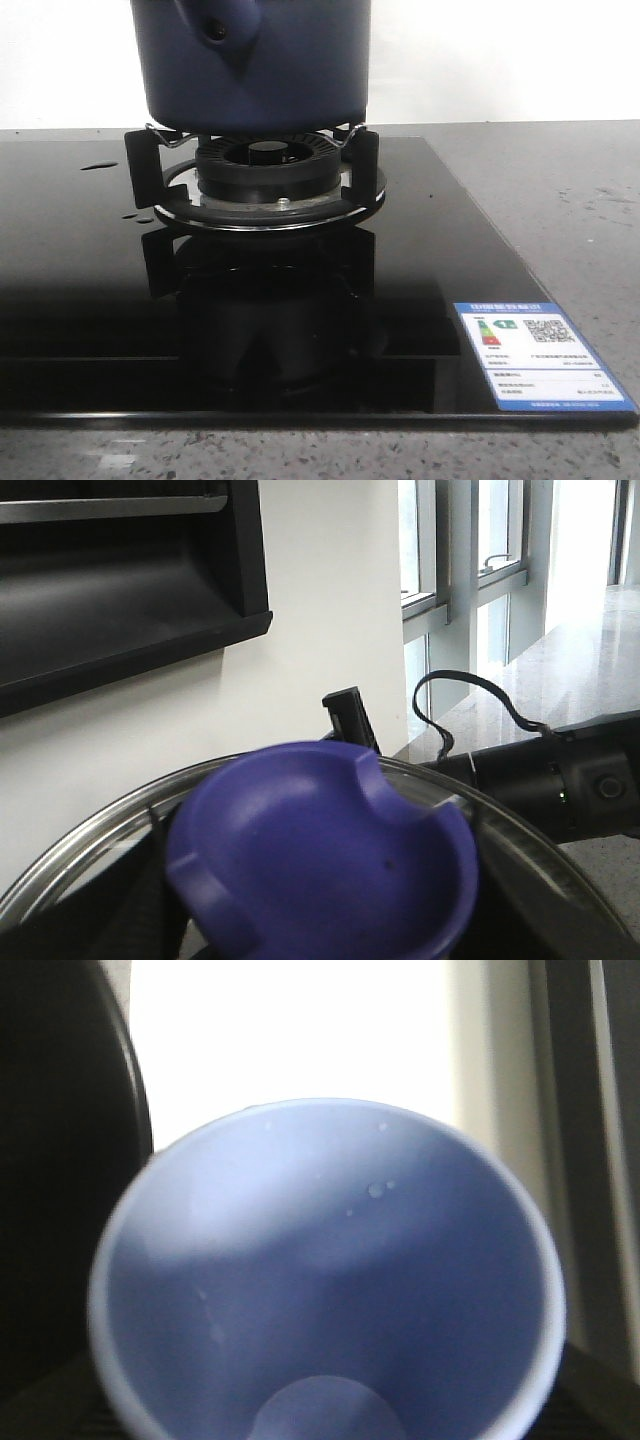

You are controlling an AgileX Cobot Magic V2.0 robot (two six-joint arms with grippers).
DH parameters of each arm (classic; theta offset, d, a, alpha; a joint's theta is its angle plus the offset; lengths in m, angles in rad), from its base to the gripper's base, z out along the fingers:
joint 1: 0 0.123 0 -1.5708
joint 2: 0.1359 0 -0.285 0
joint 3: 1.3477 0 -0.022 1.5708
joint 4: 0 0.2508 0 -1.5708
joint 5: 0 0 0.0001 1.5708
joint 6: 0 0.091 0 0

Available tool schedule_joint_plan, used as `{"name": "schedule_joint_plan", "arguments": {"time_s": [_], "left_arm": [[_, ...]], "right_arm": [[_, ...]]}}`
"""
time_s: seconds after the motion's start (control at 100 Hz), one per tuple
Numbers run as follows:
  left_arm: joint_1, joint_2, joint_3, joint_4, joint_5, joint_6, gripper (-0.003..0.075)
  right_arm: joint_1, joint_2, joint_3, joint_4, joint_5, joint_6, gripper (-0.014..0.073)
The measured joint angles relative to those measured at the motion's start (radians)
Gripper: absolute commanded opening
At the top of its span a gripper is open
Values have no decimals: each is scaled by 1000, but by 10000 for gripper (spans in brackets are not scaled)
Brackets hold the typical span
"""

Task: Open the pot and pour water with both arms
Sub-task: 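Tilt the cup with the right gripper to pour water into the pot, then turn the cup upright and set it on the counter with the right gripper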

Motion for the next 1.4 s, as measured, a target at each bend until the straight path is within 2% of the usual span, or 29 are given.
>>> {"name": "schedule_joint_plan", "arguments": {"time_s": [0.23,0.41,0.55,0.67,0.82,1.07,1.22,1.4], "left_arm": [[0,0,0,0,2,0,264],[0,0,0,0,2,0,264],[0,0,2,0,2,0,264],[0,0,2,0,3,0,264],[0,0,2,0,3,0,264],[0,37,2,0,16,0,264],[0,68,2,2,41,0,264],[0,88,2,6,62,0,264]], "right_arm": [[10,-42,0,190,125,270,237],[-9,-123,0,284,185,462,237],[-73,-223,17,367,251,544,237],[-171,-338,125,421,241,592,237],[-310,-484,384,430,87,682,237],[-549,-558,808,456,-368,749,237],[-666,-526,948,496,-571,751,237],[-719,-464,981,507,-608,757,237]]}}
